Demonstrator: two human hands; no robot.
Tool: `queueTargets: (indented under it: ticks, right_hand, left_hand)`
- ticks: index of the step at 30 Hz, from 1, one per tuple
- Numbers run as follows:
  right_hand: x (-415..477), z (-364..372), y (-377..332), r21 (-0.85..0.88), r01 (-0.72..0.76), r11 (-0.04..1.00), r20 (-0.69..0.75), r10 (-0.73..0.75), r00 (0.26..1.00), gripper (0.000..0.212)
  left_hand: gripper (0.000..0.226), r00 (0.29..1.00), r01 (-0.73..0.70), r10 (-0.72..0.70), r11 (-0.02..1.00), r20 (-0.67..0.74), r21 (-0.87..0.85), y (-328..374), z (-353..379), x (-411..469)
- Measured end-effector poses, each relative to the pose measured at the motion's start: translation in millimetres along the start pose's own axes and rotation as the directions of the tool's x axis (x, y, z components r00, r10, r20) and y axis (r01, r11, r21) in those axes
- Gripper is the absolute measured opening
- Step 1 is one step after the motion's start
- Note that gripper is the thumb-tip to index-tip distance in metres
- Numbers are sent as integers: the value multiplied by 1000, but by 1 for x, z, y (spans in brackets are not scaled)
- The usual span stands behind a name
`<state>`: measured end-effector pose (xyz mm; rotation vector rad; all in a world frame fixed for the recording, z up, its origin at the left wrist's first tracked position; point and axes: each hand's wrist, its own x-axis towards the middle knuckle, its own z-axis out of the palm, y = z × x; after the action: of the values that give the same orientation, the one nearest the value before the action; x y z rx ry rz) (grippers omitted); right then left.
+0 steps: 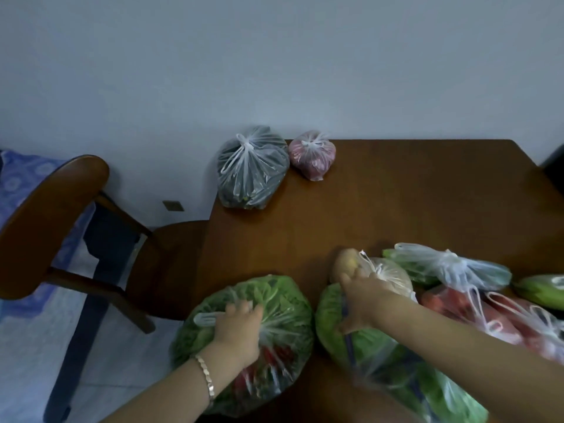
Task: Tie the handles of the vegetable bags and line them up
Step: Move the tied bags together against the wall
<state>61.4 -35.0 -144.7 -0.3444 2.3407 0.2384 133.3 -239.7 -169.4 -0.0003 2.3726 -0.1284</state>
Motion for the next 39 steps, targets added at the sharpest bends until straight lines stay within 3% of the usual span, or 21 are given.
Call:
queueTargets:
  ticks: [5,7,9,13,18,21,26,33,35,37,39]
  right_hand:
    - [-13,15,10,-87,-165,983,156,177,972,120]
    - [-13,29,19,-14,-202,979,139,201,970,106]
    - [-14,42,30,13,-153,988,-7,153,988,79]
    - [-17,47,42,-1,-123,992,-204,120,971,52]
    - [-23,36,45,110,-98,989,-94,108,990,35]
    - [-26,17,39,92,-2,996,-74,8,997,29]
    - [-22,-36,27,25,67,997,-16,-66,998,33]
    - [23,-127,10,326,-64,943,-60,88,994,22]
    - [46,-141,0,516,-92,852,-38,130,991,22]
    - [75,-156,-9,813,-76,577,-2,133,991,20]
    - [100,-167,-12,851,-76,519,-36,202,979,30]
  left_hand:
    - [32,980,-36,19,996,-200,-83,-4,5,2]
    - [18,966,-41,-22,970,-257,-238,-8,3,0]
    - [7,949,-30,-86,932,-302,-360,-10,-3,-2]
    - [29,910,-13,-246,788,-335,-615,-24,-11,6]
    - [34,869,-21,-362,652,-336,-758,-34,-28,22]
    - [31,871,15,-407,582,-275,-813,-45,-37,38]
    - [25,844,45,-461,570,-274,-820,-59,-54,63]
    - [28,847,-39,-398,615,-353,-788,-70,-85,99]
    - [14,863,-60,-355,636,-361,-770,-68,-92,102]
    - [18,866,-50,-344,660,-362,-749,-68,-96,106]
    - [27,874,-24,-341,682,-347,-731,-68,-92,109]
